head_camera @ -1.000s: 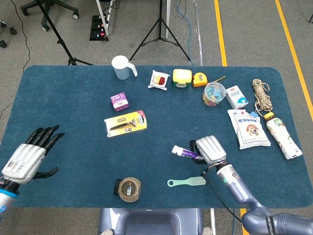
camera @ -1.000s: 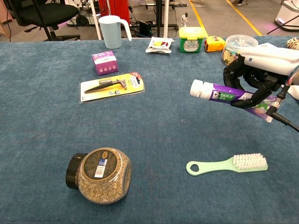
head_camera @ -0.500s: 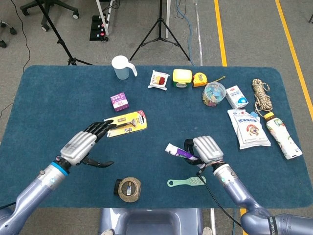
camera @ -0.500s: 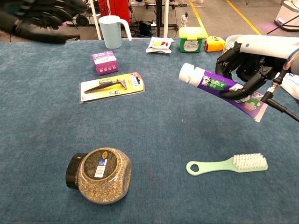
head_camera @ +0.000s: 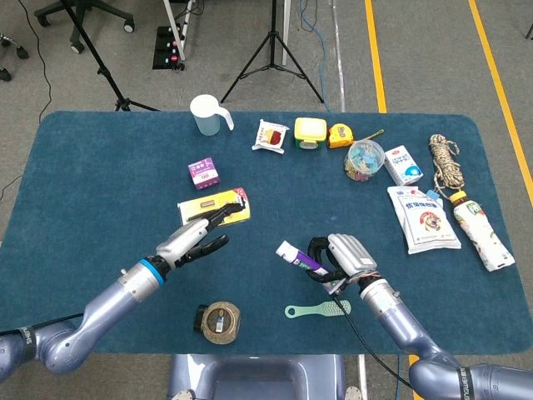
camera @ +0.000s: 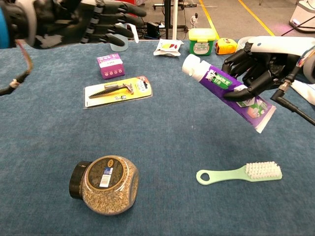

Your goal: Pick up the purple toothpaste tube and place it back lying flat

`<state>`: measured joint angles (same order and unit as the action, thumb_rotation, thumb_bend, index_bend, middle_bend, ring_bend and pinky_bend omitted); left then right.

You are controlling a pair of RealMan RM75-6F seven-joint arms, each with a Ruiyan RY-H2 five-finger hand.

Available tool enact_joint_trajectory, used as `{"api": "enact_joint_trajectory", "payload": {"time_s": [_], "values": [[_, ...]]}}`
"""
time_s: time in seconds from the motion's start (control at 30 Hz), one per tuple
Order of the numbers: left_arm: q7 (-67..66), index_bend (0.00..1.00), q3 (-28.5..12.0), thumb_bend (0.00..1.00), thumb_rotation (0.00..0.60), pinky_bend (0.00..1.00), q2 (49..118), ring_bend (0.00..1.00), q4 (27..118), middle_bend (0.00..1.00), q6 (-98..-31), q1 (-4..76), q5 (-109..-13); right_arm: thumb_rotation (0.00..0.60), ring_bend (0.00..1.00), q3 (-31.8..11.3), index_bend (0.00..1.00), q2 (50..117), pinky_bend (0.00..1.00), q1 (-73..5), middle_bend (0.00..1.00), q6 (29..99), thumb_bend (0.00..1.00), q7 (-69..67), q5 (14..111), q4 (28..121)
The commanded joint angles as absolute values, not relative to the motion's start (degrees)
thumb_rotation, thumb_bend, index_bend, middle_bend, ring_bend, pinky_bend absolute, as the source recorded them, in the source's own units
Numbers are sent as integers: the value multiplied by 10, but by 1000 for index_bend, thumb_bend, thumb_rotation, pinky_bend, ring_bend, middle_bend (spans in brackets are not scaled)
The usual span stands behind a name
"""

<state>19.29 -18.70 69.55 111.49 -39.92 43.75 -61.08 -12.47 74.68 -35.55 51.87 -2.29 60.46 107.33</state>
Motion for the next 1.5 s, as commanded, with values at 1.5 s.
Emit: {"api": "enact_joint_trajectory", "payload": {"time_s": [1.5], "values": [[149,0,-235,0,0,0,904,0,949,0,-383,612,-400,600,888,-149,741,752,962,-393,807,491,1000,-63,545,1100]]}}
